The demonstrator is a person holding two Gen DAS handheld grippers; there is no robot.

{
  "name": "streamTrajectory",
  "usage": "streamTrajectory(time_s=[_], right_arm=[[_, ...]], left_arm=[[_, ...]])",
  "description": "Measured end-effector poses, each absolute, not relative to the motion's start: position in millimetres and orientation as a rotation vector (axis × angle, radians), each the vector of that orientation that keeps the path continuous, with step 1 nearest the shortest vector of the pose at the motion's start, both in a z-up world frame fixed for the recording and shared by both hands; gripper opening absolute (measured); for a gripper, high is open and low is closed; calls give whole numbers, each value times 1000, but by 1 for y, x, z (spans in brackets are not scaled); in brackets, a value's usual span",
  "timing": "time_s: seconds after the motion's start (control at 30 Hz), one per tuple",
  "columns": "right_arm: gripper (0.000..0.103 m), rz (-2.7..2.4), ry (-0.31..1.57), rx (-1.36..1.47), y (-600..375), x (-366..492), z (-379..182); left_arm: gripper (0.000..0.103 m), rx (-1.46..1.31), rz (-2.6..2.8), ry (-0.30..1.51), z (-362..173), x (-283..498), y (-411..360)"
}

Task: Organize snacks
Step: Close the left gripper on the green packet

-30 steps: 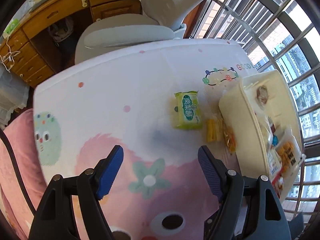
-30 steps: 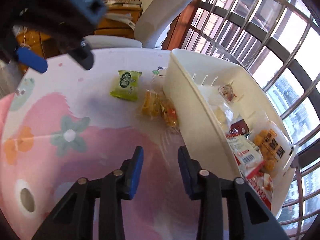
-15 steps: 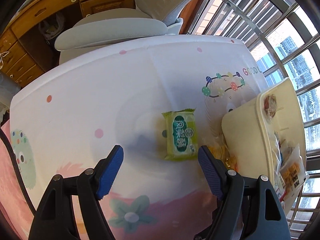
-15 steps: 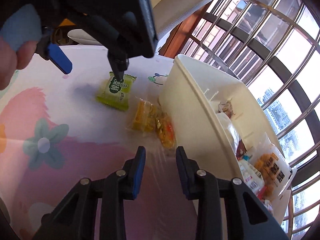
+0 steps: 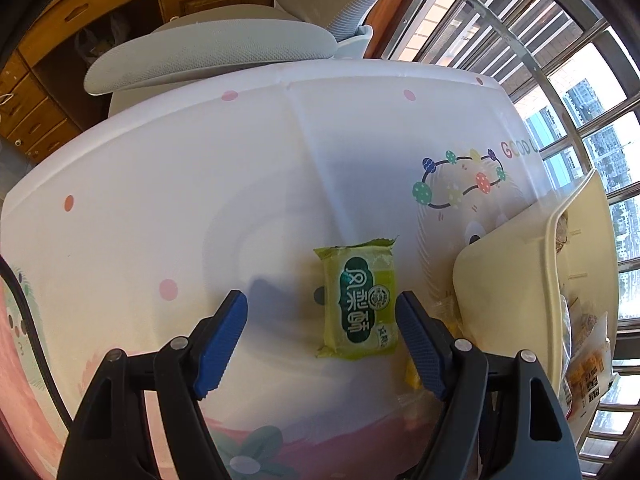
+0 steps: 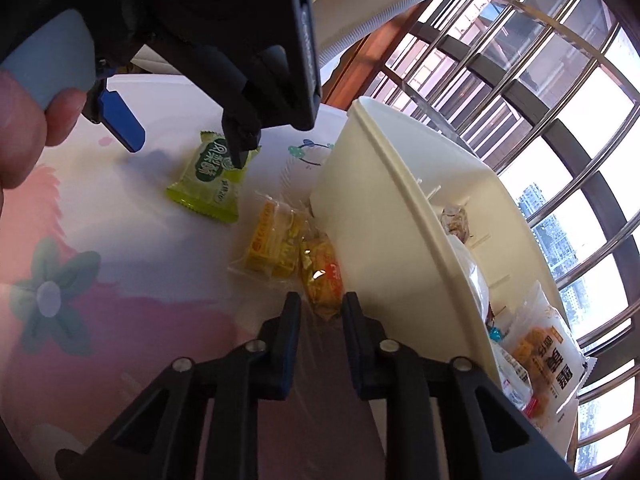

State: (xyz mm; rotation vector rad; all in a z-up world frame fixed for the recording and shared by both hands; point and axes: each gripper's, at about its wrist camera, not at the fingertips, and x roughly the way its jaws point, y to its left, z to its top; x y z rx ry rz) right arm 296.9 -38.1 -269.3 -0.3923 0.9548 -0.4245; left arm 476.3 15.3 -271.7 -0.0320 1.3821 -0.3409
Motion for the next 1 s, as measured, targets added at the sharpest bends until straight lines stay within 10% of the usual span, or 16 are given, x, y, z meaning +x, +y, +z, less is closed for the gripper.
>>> streamTrajectory(time_s=[0.33,0.6,1.0], right_arm=[[16,-390,944,-395,-40,296,-268],[14,-361,959,-350,-44,295,-264],[13,-277,1012,-260,-48,290,-256]], left_arm=[[69,18,-357,1348,-279,479,1],[36,102,-366,1312,-276,476,-13],[36,66,-301,1351,-273,470,8]])
